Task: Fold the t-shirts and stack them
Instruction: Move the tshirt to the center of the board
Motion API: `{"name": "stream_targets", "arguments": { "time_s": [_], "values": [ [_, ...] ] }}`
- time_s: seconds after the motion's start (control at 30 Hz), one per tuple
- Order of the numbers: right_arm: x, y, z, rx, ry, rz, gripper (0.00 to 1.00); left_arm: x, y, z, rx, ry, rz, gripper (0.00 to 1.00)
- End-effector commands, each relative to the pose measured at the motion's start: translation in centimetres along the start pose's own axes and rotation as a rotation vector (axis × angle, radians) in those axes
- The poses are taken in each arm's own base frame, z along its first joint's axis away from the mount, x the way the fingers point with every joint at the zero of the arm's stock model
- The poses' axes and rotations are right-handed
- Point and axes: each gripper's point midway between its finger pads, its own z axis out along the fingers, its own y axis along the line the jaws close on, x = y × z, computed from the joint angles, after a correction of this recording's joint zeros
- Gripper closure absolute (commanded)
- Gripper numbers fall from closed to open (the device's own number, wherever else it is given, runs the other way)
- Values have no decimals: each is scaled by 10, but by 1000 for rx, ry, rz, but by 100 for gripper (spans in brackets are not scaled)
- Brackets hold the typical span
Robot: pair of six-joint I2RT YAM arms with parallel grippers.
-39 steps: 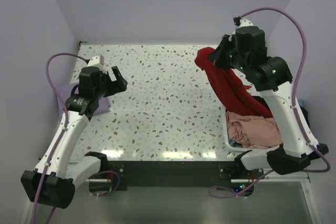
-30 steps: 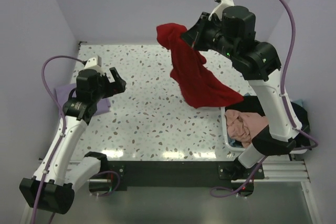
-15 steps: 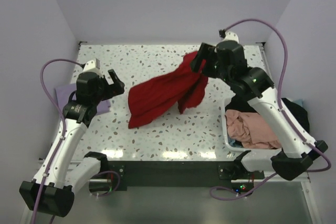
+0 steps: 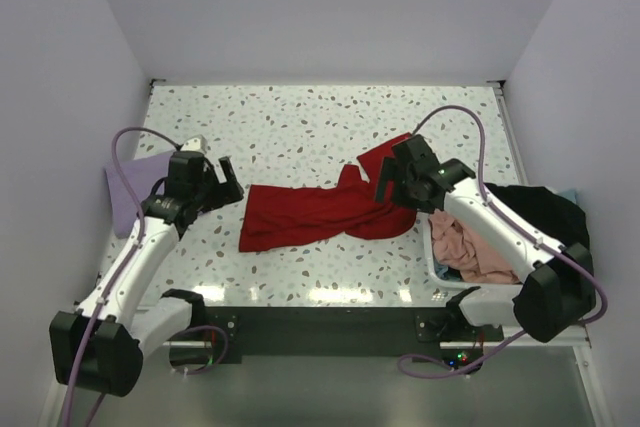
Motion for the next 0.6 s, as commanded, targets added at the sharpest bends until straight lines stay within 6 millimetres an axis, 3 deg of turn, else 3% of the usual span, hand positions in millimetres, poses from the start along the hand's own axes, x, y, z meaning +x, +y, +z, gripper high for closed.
{"name": "stream_targets", "arguments": {
  "time_s": [0.0, 0.17, 0.3, 0.57],
  "values": [
    [-11, 15, 8, -45, -9, 0, 10, -5, -16, 16, 57, 0, -11, 9],
    [-17, 16, 21, -74, 8, 34, 13, -6, -34, 37, 41, 10, 54, 15],
    [-22, 18, 24, -79, 19, 43, 15, 23, -26, 60, -6, 127, 62, 23],
    [-22, 18, 29, -81, 35, 43, 16, 50, -14, 71, -14, 152, 22, 36]
  ]
}}
